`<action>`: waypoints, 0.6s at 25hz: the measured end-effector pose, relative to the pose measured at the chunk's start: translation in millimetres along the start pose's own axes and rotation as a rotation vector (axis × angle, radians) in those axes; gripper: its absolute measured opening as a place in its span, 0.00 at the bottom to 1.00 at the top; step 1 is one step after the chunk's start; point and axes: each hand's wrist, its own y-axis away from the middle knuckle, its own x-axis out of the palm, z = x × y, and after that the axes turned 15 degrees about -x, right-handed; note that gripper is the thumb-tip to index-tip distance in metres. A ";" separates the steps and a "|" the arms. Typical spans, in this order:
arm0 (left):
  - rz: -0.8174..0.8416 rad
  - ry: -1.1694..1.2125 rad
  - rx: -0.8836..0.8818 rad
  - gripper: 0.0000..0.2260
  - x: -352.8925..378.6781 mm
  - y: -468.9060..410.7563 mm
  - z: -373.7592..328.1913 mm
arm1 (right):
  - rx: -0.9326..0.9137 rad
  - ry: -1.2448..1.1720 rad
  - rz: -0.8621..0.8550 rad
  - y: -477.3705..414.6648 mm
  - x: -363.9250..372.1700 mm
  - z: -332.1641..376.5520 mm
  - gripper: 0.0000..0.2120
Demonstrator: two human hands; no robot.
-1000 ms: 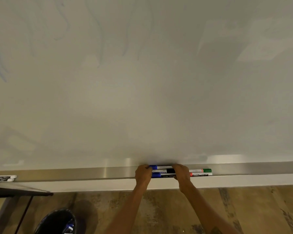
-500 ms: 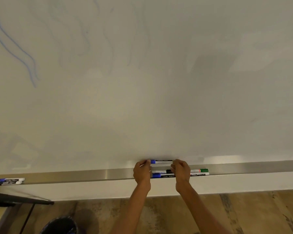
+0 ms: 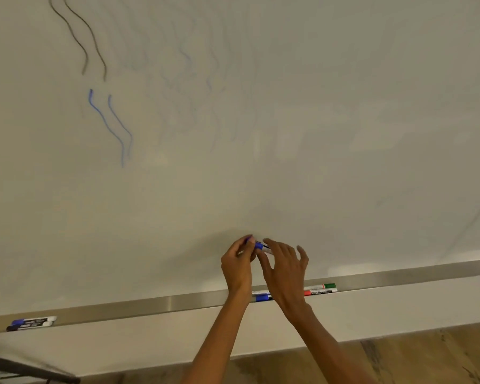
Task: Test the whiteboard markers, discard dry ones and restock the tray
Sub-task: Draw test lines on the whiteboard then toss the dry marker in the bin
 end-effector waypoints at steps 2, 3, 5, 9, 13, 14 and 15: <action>0.025 -0.017 0.047 0.07 -1.5 17.1 -19.4 | -0.040 -0.081 0.002 -9.9 -15.5 21.8 0.11; 0.033 -0.009 0.062 0.07 -2.5 25.1 -29.0 | -0.043 -0.147 0.013 -14.0 -24.3 30.5 0.11; 0.078 0.023 0.077 0.08 -5.9 40.2 -48.4 | -0.074 -0.208 0.017 -20.8 -39.2 45.1 0.11; 0.165 0.081 0.060 0.10 -9.0 63.8 -74.7 | -0.044 -0.208 -0.015 -31.8 -64.7 73.7 0.11; 0.166 0.113 0.057 0.08 -7.3 74.5 -101.8 | -0.031 -0.202 -0.001 -42.0 -84.7 96.5 0.19; 0.171 0.131 0.053 0.08 -6.5 76.9 -109.5 | -0.048 -0.187 0.000 -46.7 -89.8 100.4 0.19; 0.180 0.149 0.049 0.08 -4.4 78.8 -116.6 | -0.067 -0.161 0.014 -53.1 -95.9 103.9 0.18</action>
